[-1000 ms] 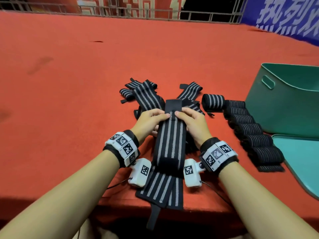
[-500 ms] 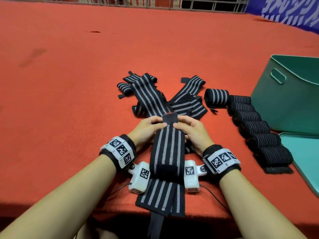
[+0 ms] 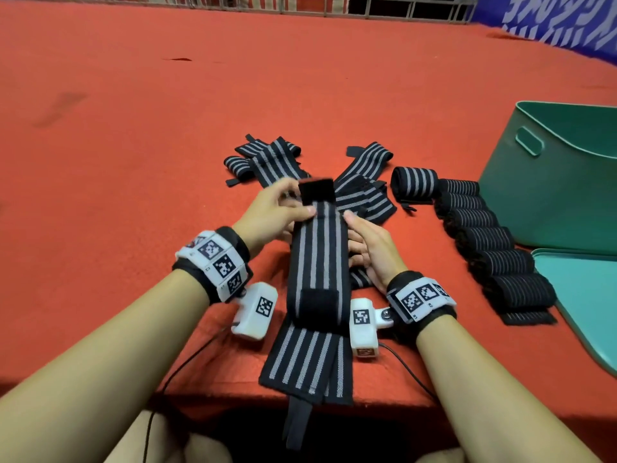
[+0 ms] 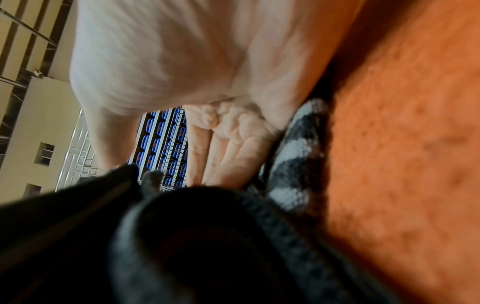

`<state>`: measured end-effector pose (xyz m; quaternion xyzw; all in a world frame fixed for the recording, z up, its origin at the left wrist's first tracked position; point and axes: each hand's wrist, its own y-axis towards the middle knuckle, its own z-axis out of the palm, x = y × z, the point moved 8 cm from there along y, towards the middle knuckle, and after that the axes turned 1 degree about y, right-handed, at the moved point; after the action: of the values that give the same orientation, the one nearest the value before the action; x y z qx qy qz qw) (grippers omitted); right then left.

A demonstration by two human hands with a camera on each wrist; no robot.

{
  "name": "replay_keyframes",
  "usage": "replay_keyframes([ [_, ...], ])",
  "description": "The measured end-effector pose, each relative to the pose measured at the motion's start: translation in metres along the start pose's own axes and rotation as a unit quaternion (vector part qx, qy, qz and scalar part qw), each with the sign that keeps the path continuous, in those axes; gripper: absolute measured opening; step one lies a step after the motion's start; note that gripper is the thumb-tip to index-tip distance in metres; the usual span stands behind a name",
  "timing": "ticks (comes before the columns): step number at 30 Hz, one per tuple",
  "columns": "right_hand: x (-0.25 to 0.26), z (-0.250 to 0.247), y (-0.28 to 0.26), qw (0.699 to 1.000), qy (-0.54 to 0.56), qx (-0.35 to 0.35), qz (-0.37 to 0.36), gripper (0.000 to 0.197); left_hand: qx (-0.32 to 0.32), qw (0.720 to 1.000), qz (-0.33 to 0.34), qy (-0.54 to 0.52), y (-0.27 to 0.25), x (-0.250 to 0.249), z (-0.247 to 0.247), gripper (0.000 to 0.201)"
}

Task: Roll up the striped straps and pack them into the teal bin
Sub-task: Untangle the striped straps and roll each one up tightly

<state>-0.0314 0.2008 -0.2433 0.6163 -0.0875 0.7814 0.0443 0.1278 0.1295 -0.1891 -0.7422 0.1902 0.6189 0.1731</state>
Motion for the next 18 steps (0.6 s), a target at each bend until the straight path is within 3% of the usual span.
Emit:
replay_keyframes([
  [6,0.002,0.011,-0.007,0.996,-0.076,0.034,0.017,0.057,-0.101,0.986,0.114,0.066,0.003,-0.043,-0.013,0.028],
  [11,0.027,0.029,-0.035,0.979,-0.142,0.128,-0.074,0.042,-0.130,0.982,0.129,-0.042,-0.011,-0.067,-0.018,0.021],
  [13,0.043,0.029,-0.042,0.969,-0.183,0.114,-0.120,0.043,-0.132,0.978,0.140,-0.083,-0.019,-0.089,-0.021,0.020],
  [15,0.062,0.028,-0.048,0.960,-0.212,0.077,-0.165,0.031,-0.130,0.972,0.162,-0.109,-0.030,-0.110,-0.021,0.020],
  [18,0.077,0.033,-0.062,0.968,-0.179,0.080,-0.156,0.022,-0.141,0.961,0.194,-0.136,-0.046,-0.136,-0.022,0.019],
])
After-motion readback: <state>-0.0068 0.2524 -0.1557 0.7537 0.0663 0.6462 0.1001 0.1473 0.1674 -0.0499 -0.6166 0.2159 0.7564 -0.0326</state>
